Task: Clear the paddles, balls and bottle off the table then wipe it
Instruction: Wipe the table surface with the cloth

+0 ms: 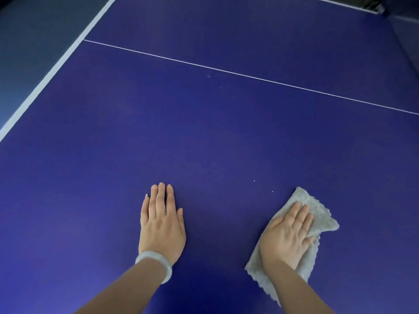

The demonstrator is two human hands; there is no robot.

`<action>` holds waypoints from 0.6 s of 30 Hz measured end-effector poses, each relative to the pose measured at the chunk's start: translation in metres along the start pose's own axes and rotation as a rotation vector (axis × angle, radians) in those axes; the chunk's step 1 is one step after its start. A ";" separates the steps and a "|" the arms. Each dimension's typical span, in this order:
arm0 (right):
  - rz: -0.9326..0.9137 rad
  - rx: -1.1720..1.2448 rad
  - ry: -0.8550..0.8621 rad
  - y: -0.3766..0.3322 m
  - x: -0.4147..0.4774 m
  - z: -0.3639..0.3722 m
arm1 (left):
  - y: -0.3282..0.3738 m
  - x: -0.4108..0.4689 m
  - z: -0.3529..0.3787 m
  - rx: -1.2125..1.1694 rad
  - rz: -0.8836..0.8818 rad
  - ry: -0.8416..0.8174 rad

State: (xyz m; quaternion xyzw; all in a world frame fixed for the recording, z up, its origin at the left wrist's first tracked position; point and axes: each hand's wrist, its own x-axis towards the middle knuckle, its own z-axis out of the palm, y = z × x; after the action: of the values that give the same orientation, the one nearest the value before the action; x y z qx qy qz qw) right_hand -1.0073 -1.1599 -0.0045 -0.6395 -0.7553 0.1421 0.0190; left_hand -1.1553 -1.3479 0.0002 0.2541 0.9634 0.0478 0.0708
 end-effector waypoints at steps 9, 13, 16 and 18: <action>-0.053 -0.042 0.015 -0.047 0.060 0.009 | -0.011 0.071 -0.017 -0.220 0.041 0.115; -0.039 -0.027 0.036 -0.069 0.075 0.011 | -0.012 0.130 -0.021 -0.140 -0.081 0.068; -0.082 -0.034 0.040 -0.097 0.072 0.020 | -0.011 0.141 -0.013 -0.046 -0.131 0.085; -0.191 -0.051 0.035 -0.118 0.070 0.027 | -0.010 0.142 -0.010 -0.029 -0.139 0.091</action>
State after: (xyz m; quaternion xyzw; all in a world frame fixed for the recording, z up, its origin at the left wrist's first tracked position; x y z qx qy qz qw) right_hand -1.1389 -1.1134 -0.0131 -0.5674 -0.8157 0.1091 0.0295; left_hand -1.2837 -1.2871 -0.0076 0.1832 0.9801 0.0682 0.0338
